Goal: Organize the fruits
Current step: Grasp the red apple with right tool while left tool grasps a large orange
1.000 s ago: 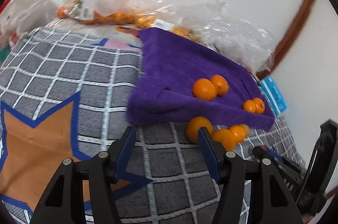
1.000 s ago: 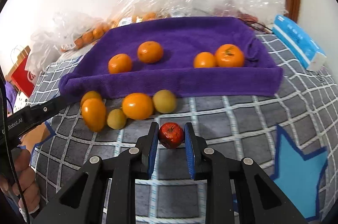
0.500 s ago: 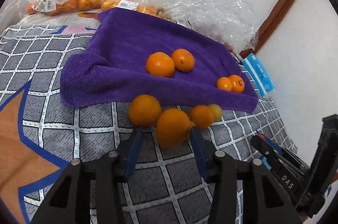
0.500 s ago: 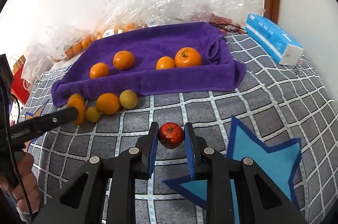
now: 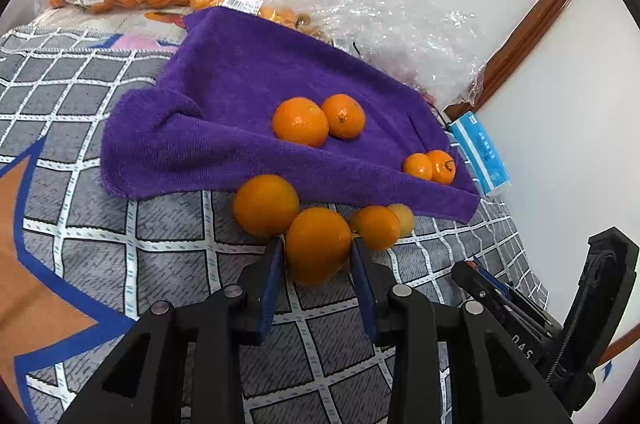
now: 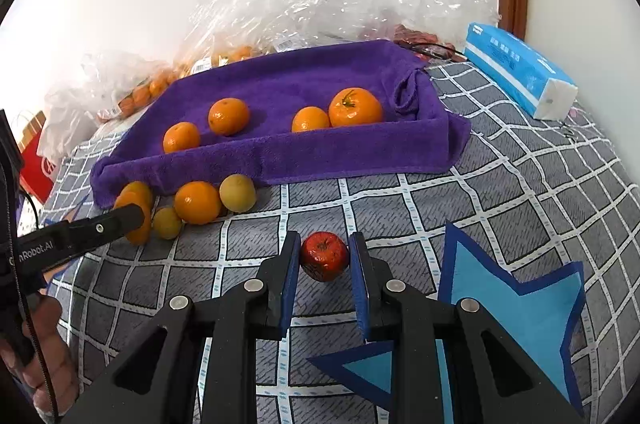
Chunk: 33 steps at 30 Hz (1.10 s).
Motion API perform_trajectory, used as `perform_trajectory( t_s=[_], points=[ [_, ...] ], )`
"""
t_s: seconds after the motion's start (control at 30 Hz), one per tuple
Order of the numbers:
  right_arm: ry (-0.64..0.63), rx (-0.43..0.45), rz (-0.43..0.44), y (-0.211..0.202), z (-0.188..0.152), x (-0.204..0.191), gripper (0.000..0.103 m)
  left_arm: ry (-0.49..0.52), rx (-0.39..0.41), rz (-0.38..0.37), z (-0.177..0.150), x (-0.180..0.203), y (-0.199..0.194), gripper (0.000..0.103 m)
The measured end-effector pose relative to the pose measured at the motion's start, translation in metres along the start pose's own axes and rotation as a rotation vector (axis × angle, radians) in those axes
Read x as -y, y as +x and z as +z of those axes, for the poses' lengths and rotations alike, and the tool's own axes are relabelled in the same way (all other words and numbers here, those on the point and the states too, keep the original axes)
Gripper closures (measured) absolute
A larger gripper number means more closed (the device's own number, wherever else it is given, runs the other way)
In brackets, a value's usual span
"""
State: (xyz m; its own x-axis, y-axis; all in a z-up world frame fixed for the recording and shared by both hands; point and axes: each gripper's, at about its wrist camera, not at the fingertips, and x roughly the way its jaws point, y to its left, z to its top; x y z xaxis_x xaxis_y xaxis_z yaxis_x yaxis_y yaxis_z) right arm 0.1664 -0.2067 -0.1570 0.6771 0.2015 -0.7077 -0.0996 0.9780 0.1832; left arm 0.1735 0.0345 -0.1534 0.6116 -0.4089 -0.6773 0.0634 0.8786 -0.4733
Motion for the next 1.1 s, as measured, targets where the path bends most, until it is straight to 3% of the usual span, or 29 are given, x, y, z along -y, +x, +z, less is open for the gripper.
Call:
perform_trajectory(
  t_s=[0.37, 1.1],
  points=[
    [0.004, 0.012, 0.004, -0.003, -0.002, -0.001, 0.078, -0.009, 0.065, 0.008, -0.001, -0.001, -0.014, 0.072],
    [0.053, 0.008, 0.011, -0.002, -0.003, 0.004, 0.078, -0.099, 0.144, -0.052, 0.002, -0.015, -0.031, 0.072]
  ],
)
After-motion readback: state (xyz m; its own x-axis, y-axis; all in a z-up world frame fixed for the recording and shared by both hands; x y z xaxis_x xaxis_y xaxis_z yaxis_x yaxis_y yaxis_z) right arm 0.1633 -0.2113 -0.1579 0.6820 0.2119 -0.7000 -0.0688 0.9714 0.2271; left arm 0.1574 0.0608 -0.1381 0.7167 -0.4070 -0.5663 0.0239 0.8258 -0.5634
